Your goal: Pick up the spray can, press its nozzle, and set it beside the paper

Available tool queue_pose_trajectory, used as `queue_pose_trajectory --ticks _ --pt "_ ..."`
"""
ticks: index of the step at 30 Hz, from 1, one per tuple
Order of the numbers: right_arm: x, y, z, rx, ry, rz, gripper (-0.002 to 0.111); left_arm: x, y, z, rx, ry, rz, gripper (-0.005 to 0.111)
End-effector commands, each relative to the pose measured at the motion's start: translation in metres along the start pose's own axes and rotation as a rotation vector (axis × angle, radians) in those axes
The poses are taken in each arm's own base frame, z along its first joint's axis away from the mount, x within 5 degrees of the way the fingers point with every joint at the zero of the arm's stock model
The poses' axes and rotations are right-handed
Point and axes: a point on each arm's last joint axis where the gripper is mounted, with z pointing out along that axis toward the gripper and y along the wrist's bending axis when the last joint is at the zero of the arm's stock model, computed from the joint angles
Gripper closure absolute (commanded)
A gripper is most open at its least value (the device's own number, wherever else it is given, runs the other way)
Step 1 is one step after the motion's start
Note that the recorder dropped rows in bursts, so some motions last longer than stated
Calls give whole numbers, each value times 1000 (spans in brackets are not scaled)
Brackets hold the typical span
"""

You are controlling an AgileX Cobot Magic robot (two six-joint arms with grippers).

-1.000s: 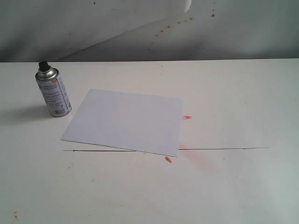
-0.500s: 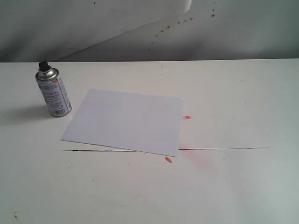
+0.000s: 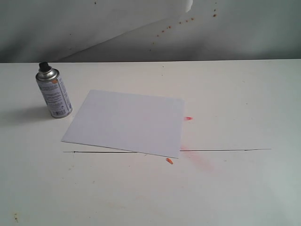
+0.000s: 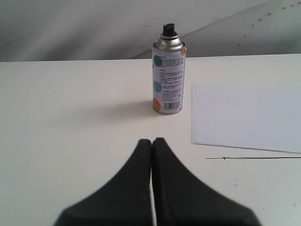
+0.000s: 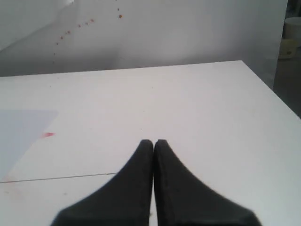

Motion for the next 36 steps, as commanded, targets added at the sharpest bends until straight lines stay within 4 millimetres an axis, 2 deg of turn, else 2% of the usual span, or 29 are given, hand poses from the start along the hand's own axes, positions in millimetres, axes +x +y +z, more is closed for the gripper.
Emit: queue_pose_trajectory --ticks 1,8,36 --pt "3 -1 0 17 21 -38 108 0 0 0 8 -14 1 106" --pt "7 -2 -5 21 21 -60 108 0 0 0 8 -14 4 106" --pt "8 -2 -5 23 34 -67 108 0 0 0 8 -14 4 106"
